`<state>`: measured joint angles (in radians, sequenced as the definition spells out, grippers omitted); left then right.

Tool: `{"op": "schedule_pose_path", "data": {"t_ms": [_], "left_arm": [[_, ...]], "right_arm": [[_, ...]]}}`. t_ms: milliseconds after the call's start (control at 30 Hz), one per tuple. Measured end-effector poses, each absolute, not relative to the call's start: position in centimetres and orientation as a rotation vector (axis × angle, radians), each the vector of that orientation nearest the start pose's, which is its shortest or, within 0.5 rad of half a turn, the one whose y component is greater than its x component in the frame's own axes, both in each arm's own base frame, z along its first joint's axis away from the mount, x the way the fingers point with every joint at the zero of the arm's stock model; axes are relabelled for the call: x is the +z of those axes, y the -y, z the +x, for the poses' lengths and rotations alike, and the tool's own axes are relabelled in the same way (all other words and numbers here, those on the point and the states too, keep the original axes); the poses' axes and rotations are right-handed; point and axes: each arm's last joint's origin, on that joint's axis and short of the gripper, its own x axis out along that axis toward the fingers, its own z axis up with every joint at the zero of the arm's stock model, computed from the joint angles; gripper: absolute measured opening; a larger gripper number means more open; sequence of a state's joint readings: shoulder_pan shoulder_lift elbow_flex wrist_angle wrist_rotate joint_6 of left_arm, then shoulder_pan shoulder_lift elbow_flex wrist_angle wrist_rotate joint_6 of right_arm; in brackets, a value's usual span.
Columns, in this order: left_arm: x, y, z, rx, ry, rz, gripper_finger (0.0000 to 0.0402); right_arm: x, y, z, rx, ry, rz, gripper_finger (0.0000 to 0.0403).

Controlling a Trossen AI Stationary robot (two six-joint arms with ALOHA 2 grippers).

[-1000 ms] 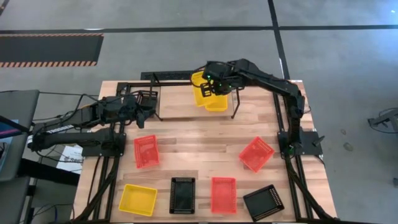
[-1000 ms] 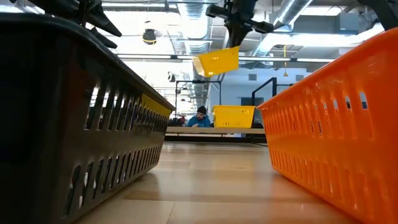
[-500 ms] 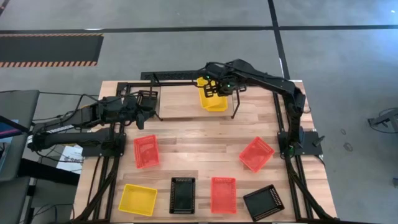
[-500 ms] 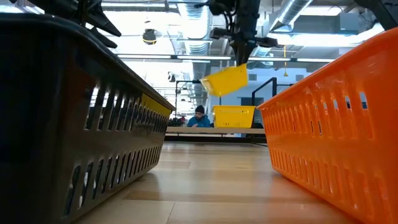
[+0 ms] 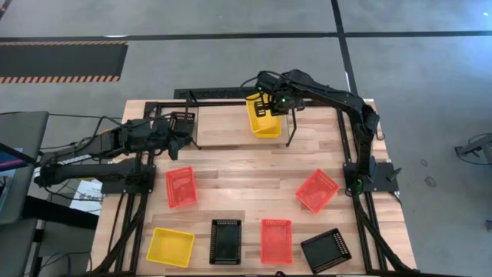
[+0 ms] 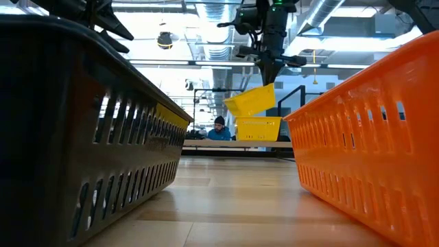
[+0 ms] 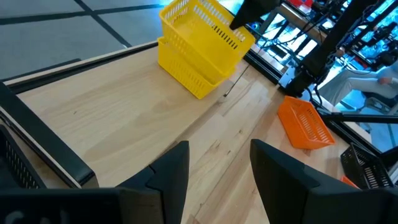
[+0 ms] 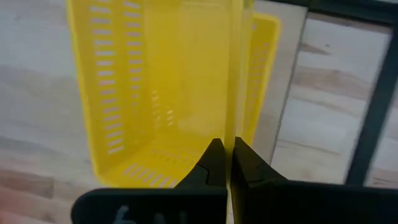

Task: Stack baskets on shelf by color
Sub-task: Stack the top yellow basket on the yellow basket on the shelf

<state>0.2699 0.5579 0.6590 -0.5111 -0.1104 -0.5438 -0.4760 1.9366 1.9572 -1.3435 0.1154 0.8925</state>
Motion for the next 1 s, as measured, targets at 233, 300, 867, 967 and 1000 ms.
{"op": "schedule_pose_path", "data": {"t_ms": [233, 300, 867, 967, 1000], "left_arm": [[28.9, -3.6, 11.7, 0.480, -0.299, -0.562, 0.0158], [28.9, -3.6, 11.7, 0.480, -0.299, -0.562, 0.0157], [28.9, -3.6, 11.7, 0.478, -0.300, -0.558, 0.0157], [28.9, -3.6, 11.7, 0.478, -0.300, -0.558, 0.0157], [28.9, -3.6, 11.7, 0.477, -0.300, -0.558, 0.0158]], "right_arm": [[32.1, 18.0, 33.6, -1.079, -1.020, 0.985, 0.0003], [32.1, 17.8, 33.7, -1.087, -1.016, 0.987, 0.0003], [30.7, 16.7, 35.2, -1.090, -1.057, 0.980, 0.0003], [30.4, 17.0, 35.1, -1.094, -1.079, 0.987, 0.0003], [30.2, 17.1, 35.0, -1.093, -1.090, 0.992, 0.0003]]}}
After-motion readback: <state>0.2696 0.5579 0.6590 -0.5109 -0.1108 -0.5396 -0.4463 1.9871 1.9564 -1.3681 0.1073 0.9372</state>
